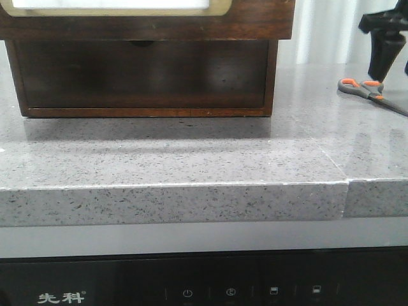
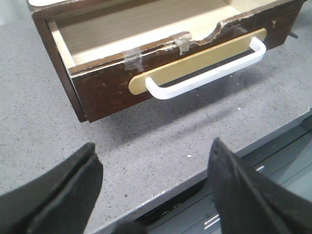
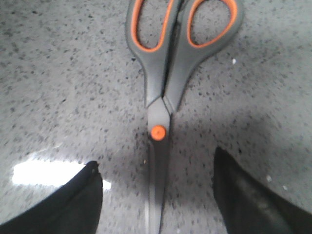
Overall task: Put scissors in drawer with both arms
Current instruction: 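Lower the right gripper onto the grey-and-orange scissors and grasp them, then lift the scissors with the right gripper and carry them over the drawer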
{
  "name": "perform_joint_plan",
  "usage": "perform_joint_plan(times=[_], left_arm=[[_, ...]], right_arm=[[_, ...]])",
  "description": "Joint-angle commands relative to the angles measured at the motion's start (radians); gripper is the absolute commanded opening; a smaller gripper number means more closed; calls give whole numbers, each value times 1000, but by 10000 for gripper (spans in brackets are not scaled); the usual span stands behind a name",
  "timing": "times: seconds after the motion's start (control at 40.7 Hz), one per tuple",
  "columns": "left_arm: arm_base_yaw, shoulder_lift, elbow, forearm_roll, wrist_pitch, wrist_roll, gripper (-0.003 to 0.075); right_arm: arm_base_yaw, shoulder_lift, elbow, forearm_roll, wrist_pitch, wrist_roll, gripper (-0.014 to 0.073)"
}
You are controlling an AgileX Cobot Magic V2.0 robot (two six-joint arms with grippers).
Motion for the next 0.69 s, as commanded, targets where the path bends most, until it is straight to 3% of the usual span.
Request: perform_joint_plan(times=[0.0, 0.32, 0.516, 0.664], left_arm=[[-7, 4, -32, 1, -81, -13, 462], [-7, 4, -32, 1, -81, -13, 462], [-7, 4, -32, 1, -81, -13, 462], [-7, 4, -32, 1, -81, -13, 462]], right_arm=[[-6, -10, -61, 11, -12, -13, 507], [-6, 67, -100, 25, 3, -13, 485], [-6, 68, -100, 25, 18, -13, 218], [-6, 68, -100, 25, 32, -13, 69]])
